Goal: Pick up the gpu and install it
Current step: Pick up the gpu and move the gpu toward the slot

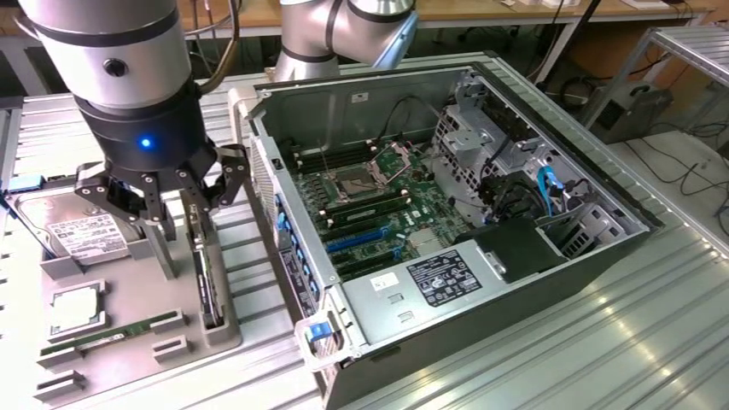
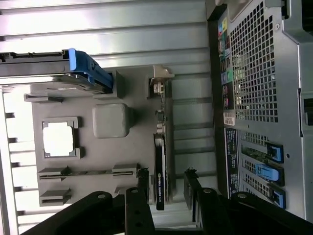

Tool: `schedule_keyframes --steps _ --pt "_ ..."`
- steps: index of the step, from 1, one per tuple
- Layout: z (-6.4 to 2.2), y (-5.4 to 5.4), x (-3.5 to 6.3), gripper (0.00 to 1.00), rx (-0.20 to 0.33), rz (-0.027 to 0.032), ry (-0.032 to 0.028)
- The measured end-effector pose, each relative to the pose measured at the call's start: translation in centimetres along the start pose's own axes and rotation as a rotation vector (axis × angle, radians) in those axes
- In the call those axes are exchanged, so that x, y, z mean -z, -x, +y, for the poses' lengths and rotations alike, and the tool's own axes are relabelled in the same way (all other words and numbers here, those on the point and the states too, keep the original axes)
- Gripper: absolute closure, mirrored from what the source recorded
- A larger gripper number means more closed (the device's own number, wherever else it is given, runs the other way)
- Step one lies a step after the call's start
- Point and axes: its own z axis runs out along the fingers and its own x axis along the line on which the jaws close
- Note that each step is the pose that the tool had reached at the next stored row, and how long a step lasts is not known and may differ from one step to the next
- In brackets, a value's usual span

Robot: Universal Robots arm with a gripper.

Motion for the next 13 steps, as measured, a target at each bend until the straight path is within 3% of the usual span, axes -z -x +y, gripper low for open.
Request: schedule_keyframes --steps 13 --pt "-0.02 -0.01 -0.75 0.58 0.000 -0.0001 0.0001"
